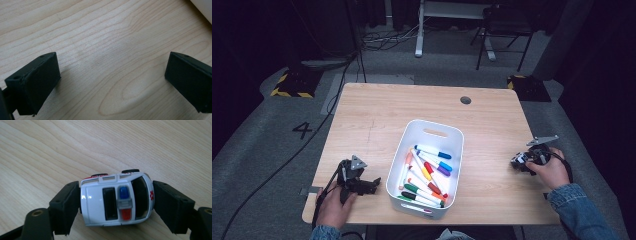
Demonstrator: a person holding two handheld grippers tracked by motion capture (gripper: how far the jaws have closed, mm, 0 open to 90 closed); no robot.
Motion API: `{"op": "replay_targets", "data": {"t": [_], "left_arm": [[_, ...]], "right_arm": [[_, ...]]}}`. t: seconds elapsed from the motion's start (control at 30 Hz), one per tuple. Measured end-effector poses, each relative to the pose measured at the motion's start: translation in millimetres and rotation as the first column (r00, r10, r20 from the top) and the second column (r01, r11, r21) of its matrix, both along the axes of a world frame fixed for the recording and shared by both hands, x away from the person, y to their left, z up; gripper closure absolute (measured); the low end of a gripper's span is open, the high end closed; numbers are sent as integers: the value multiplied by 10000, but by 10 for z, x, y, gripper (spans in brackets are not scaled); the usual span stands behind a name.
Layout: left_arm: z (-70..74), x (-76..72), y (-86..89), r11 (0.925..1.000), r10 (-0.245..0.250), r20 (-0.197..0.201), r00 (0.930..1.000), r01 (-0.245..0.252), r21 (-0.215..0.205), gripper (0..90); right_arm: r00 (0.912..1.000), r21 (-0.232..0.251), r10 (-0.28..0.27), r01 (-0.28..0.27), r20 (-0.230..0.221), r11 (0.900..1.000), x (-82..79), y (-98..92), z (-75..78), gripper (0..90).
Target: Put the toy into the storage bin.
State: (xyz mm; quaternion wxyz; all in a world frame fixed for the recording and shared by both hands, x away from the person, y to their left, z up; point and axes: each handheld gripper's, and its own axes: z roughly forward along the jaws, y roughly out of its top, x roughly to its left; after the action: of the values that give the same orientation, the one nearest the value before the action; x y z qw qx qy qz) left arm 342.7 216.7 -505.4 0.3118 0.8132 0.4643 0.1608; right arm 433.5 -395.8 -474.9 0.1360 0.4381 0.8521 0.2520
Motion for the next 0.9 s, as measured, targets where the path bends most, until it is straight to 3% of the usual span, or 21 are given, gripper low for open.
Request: {"op": "replay_targets", "data": {"t": [0.3,0.4,0.8,0.9], "left_arm": [[-1,0,-1,10000,5,8,10000,-5,1,1],[-1,0,0,10000,1,7,10000,-1,6,1],[-1,0,0,10000,6,10,10000,-6,5,1],[-1,0,-1,10000,6,11,10000,-6,3,1]], "right_arm": [[9991,89,377,-379,202,9992,-63,126,119,252],[9972,199,547,-558,504,9982,-85,191,173,252],[9866,410,1192,-1244,1113,9914,-203,472,553,253],[9802,496,1427,-1506,1369,9873,-257,573,687,254]]}}
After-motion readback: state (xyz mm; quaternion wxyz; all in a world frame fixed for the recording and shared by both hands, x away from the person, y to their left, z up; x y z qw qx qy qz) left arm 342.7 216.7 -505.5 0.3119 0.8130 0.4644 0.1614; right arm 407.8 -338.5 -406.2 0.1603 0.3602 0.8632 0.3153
